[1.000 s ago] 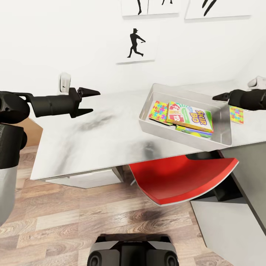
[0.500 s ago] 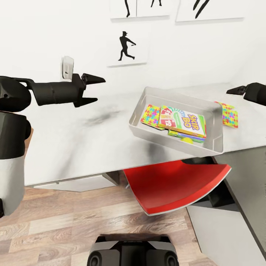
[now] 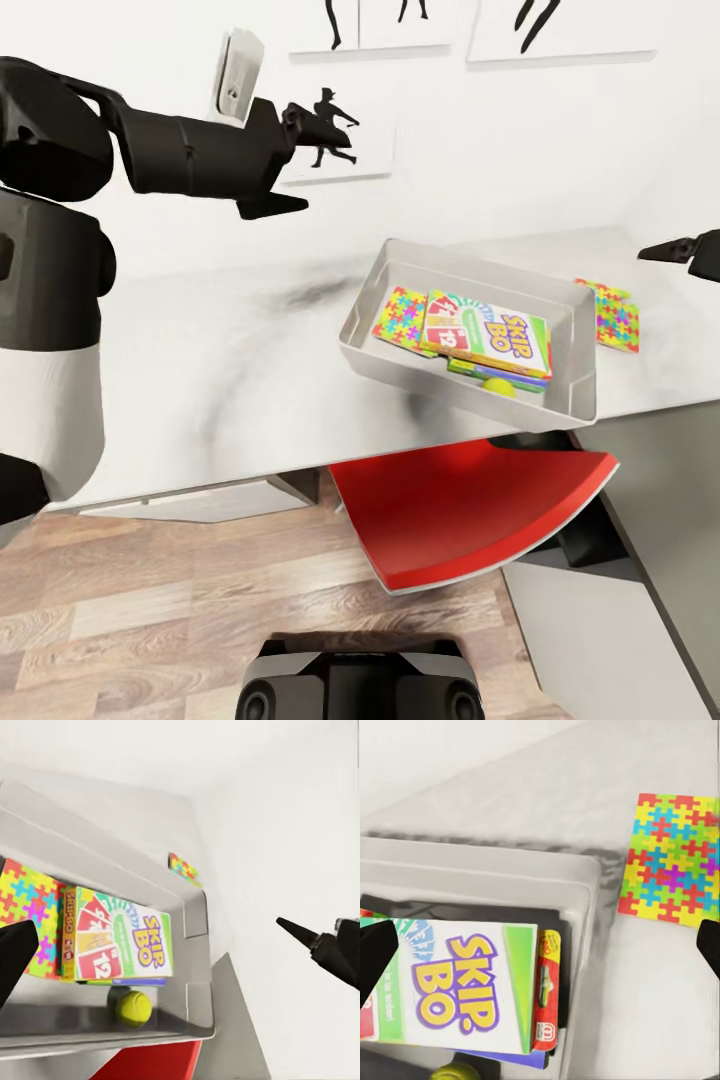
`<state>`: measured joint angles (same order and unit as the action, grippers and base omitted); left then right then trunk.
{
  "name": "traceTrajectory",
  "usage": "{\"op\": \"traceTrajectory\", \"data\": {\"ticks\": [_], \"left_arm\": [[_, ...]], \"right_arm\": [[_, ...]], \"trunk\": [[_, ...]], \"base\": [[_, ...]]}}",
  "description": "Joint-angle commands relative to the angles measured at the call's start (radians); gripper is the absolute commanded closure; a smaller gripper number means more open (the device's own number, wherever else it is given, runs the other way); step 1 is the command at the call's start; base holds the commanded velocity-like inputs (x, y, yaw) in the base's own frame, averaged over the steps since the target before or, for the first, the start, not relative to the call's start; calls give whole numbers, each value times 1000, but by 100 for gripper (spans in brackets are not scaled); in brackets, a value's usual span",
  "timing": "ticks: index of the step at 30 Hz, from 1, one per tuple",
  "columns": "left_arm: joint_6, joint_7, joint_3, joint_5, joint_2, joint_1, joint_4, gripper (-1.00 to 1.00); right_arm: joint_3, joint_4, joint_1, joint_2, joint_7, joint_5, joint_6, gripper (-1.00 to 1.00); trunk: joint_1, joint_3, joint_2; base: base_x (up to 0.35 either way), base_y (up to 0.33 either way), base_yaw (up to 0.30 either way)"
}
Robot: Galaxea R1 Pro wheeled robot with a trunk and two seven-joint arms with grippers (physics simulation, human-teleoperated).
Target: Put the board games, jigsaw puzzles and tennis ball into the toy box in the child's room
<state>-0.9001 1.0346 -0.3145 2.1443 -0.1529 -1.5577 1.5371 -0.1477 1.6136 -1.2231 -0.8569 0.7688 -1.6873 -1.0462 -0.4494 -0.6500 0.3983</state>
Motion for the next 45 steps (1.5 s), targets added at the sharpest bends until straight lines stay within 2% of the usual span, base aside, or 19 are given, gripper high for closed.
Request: {"op": "traceTrajectory", "data": {"ticks": [1, 3, 4, 6, 7, 9, 13, 17, 20, 22, 23, 25, 26, 28, 29, 31, 32, 35, 45], "left_arm": [[0, 10, -1, 8, 0, -2, 0, -100], [11, 24, -30, 6, 41, -41, -33, -100], [11, 24, -30, 6, 41, -41, -33, -100], [19, 36, -54, 5, 81, -71, -67, -100], [19, 36, -54, 5, 81, -71, -67, -100], [24, 42, -75, 3, 117, -98, -103, -100], [26, 45, -97, 2, 145, -124, -142, -100], [32, 47, -149, -2, 185, -165, -225, -100], [33, 47, -160, -4, 191, -172, -245, -100], [35, 48, -176, -17, 200, -182, -277, -100], [35, 48, -176, -17, 200, -182, -277, -100], [36, 48, -186, -44, 206, -188, -297, -100], [36, 48, -186, -44, 206, -188, -297, -100], [37, 48, -192, -81, 210, -193, -312, -100], [37, 48, -192, -81, 210, -193, -312, -100], [38, 48, -197, -120, 213, -200, -322, -100], [38, 48, -197, -120, 213, -200, -322, -100], [39, 47, -200, -164, 215, -208, -347, -100], [38, 40, -203, -201, 216, -218, -421, -100]], "right_arm": [[-2, 0, -2, -1, 10, -10, -1, -100], [2, 0, 14, -13, 1, -9, -1, -100], [2, 0, 14, -13, 1, -9, -1, -100], [15, 0, 28, -21, -4, -10, -1, -100], [15, 0, 28, -21, -4, -10, -1, -100], [32, 0, 47, -32, -7, -10, -1, -100], [50, 0, 83, -46, -10, -11, -1, -100], [111, -1, 182, -79, -14, -16, -1, -100], [133, -1, 211, -85, -16, -17, -1, -100], [180, -1, 269, -92, -24, -19, -1, -100], [180, -1, 269, -92, -24, -19, -1, -100], [231, -1, 327, -97, -40, -21, -1, -100], [231, -1, 327, -97, -40, -21, -1, -100], [282, -1, 379, -100, -66, -22, -1, -100], [282, -1, 379, -100, -66, -22, -1, -100], [327, -1, 426, -102, -96, -22, -1, -100], [327, -1, 426, -102, -96, -22, -1, -100], [379, -2, 494, -103, -133, -20, -1, -100], [446, -5, 616, -97, -164, -18, -1, -100]], "trunk": [[-1, -2, 2], [-1, -2, 2], [-1, -2, 2], [-1, -2, 2], [-1, -2, 2], [-1, -2, 2], [-1, -2, 2], [-1, -2, 2], [-1, -2, 2], [-1, -2, 2], [-1, -2, 2], [-1, -2, 2], [-1, -2, 2], [-1, -2, 2], [-1, -2, 2], [-1, -2, 2], [-1, -2, 2], [-1, -2, 2], [-1, -2, 2]], "base": [[11, -15, 0], [8, -11, 0], [7, -10, 0], [5, -7, 0], [4, -6, 0], [3, -5, -2], [2, -3, -37], [1, -2, -150], [1, -1, -203], [0, -1, -231], [0, -1, -237], [0, 0, -251], [0, 0, -255], [0, 0, -264], [0, 0, -267], [0, 0, -273], [0, 0, -275], [0, 0, -280], [0, 0, -285]]}}
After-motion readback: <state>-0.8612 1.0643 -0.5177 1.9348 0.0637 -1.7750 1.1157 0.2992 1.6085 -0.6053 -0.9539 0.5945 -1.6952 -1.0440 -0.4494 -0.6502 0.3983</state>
